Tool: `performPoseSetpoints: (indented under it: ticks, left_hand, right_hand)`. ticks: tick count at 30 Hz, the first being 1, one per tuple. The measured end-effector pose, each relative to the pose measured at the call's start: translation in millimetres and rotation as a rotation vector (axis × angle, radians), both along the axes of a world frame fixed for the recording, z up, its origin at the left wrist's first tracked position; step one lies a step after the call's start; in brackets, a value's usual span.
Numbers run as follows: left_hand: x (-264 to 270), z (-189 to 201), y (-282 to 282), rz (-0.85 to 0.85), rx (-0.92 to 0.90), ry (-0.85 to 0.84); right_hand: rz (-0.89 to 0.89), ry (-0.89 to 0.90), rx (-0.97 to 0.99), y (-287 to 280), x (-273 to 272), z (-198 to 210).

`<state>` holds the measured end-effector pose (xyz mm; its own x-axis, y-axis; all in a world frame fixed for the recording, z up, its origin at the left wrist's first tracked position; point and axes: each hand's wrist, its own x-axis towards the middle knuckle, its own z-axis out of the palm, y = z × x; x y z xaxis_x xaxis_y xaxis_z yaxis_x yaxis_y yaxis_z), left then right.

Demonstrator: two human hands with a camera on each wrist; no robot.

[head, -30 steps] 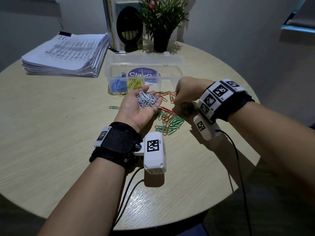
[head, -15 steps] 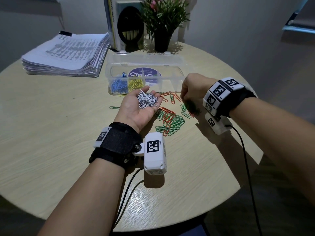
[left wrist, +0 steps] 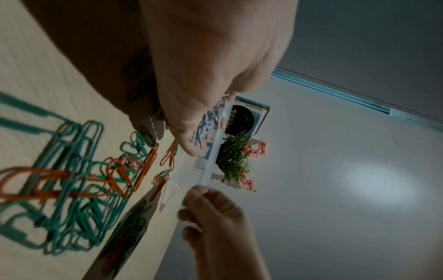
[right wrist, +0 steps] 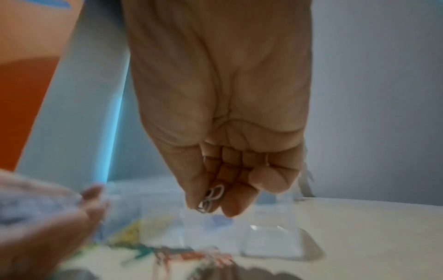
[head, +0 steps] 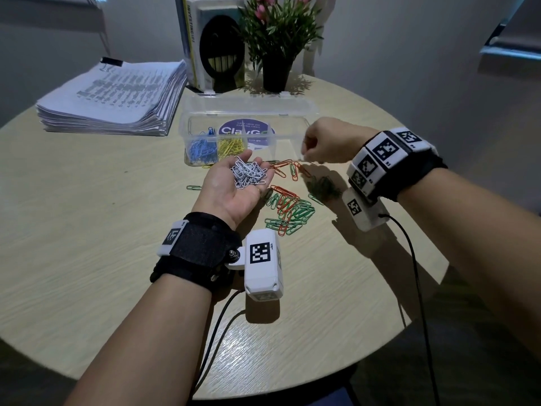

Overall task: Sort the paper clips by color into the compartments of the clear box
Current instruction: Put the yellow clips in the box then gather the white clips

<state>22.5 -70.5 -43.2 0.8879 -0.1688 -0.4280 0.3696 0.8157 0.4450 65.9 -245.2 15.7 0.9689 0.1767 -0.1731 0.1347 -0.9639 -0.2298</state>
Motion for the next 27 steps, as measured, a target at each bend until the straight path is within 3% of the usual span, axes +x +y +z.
performPoseSetpoints:
  ticks: [4, 9, 13, 15, 18, 23, 27]
  left_hand:
    - [-4.4, 2.8, -5.2, -0.026, 0.034, -0.022]
    - [-6.4, 2.7, -7.1, -0.024, 0.013, -0.03]
    - [-4.6, 2.5, -6.0, -0.017, -0.047, -0.004]
    - [-4.5, 2.6, -5.5, -0.005, -0.07, 0.017]
    - [-4.8, 3.7, -5.8, -0.012, -0.061, 0.027]
    - [-1.2, 10.0, -1.4, -0.009, -0.046, 0.015]
    - [4.5, 23.8, 4.4, 0.017, -0.065, -0.008]
  right_hand:
    - [0.085, 0.036, 0.348, 30.9, -18.3, 17.7]
    - [0.161, 0.06, 0.422, 60.1, -25.2, 11.9]
    - [0.093, 0.088, 0.529, 55.7, -19.9, 12.7]
    - [0.038, -0.04, 0.451, 48.3, -14.0, 16.3]
    - [-0.04, -0.32, 0.16, 33.9, -0.9, 16.1]
    - [-0.098, -0.251, -0.076, 22.9, 11.7, -4.2]
    - [-0.08, -0.284, -0.12, 24.5, 9.1, -8.8]
